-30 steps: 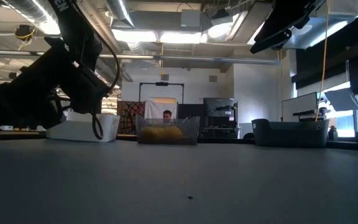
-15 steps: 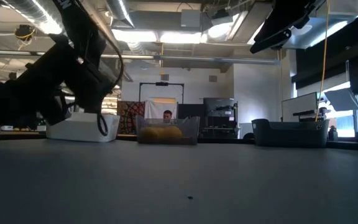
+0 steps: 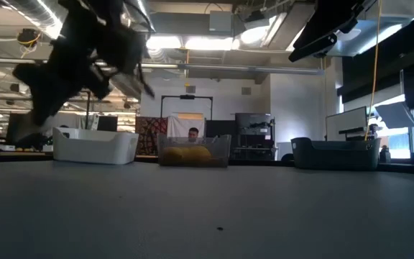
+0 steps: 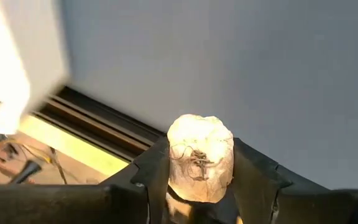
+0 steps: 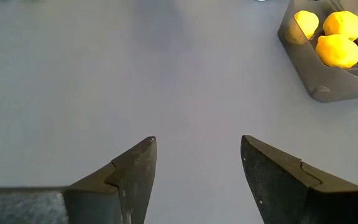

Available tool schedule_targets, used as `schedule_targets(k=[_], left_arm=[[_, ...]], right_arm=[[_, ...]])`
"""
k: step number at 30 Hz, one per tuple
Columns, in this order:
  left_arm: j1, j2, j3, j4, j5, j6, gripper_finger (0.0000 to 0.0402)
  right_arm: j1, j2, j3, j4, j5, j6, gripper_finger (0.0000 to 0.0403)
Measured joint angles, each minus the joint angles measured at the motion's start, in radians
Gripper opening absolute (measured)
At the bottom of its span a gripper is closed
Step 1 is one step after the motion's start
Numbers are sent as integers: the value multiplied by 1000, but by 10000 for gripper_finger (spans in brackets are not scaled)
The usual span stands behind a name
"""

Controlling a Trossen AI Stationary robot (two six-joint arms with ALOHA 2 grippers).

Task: Sort produce into baskets
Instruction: Put the garlic into the white bin

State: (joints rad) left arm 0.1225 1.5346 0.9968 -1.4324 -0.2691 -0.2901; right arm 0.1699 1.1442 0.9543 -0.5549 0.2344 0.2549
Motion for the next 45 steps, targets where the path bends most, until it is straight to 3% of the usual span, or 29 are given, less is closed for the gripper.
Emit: schedule_targets(k=[6,17,35,45], left_arm=[[53,-103,17,44,-182,-1,142],[206,-201,17,254,-325,23,141],[457,-202,-123,787,-332,206,141],[523,-201,-175,906,-331,238,142]], right_arm=[[0,0,0,0,0,1,232],[0,0,0,-1,0,2,232],[0,0,0,-3,1,-1,232],[0,0,0,-2,1,-1,232]])
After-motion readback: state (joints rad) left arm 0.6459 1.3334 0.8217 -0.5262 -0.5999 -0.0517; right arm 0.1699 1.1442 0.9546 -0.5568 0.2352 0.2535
